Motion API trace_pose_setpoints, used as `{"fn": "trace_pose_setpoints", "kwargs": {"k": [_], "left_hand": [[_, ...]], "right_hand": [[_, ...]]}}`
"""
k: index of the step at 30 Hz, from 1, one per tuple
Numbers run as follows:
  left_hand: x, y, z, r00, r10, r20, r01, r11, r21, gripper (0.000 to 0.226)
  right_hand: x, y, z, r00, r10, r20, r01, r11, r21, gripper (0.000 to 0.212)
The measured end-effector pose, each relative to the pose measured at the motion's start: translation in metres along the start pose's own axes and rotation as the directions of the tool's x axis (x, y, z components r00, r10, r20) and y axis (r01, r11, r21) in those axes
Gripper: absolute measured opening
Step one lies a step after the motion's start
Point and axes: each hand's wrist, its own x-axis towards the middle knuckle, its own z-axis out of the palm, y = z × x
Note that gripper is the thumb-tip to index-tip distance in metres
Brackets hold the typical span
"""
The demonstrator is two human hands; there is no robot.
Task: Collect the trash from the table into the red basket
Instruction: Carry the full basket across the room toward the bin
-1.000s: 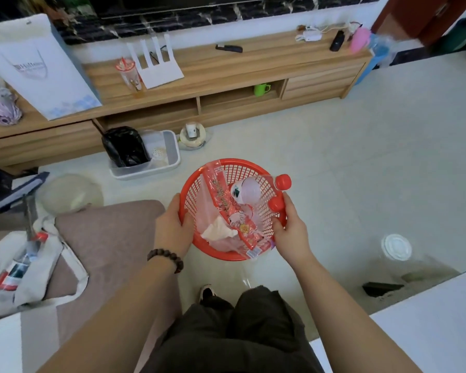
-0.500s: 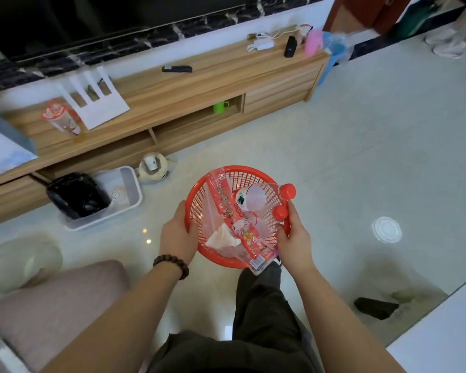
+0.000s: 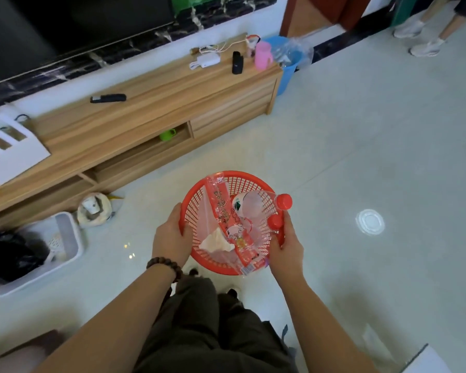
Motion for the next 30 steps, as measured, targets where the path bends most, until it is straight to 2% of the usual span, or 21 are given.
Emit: {"fn": "trace_pose_setpoints", "kwargs": {"k": [4, 10, 19, 24, 30], "left_hand": [[0.05, 0.028, 0.036, 1.0, 0.024, 0.017, -0.024, 0.999, 0.022, 0.037], [0.144, 0.066, 0.09, 0.999, -0.03, -0.013, 0.029, 0.999, -0.033, 0.037], [0.302, 0.144, 0.175, 0.973, -0.231, -0.017, 0.227, 0.966, -0.123, 0.037], [0.358, 0.188, 0.197, 0.957, -0.289, 0.001, 0.286, 0.949, -0.129, 0.039], [0.403, 0.217, 0.228, 0.93, -0.365, -0.043, 0.354, 0.921, -0.161, 0.04]], "right_hand": [[0.065, -0.003, -0.02, 1.0, 0.009, -0.009, -0.009, 1.0, -0.001, 0.052], [0.188, -0.019, -0.029, 0.999, -0.035, 0.038, 0.037, 0.998, -0.053, 0.048], [0.403, -0.06, -0.05, 0.984, -0.006, 0.175, 0.037, 0.984, -0.174, 0.046], [0.481, -0.079, -0.068, 0.974, 0.016, 0.225, 0.033, 0.976, -0.215, 0.048], [0.562, -0.091, -0.073, 0.946, -0.019, 0.325, 0.105, 0.963, -0.25, 0.048]]}}
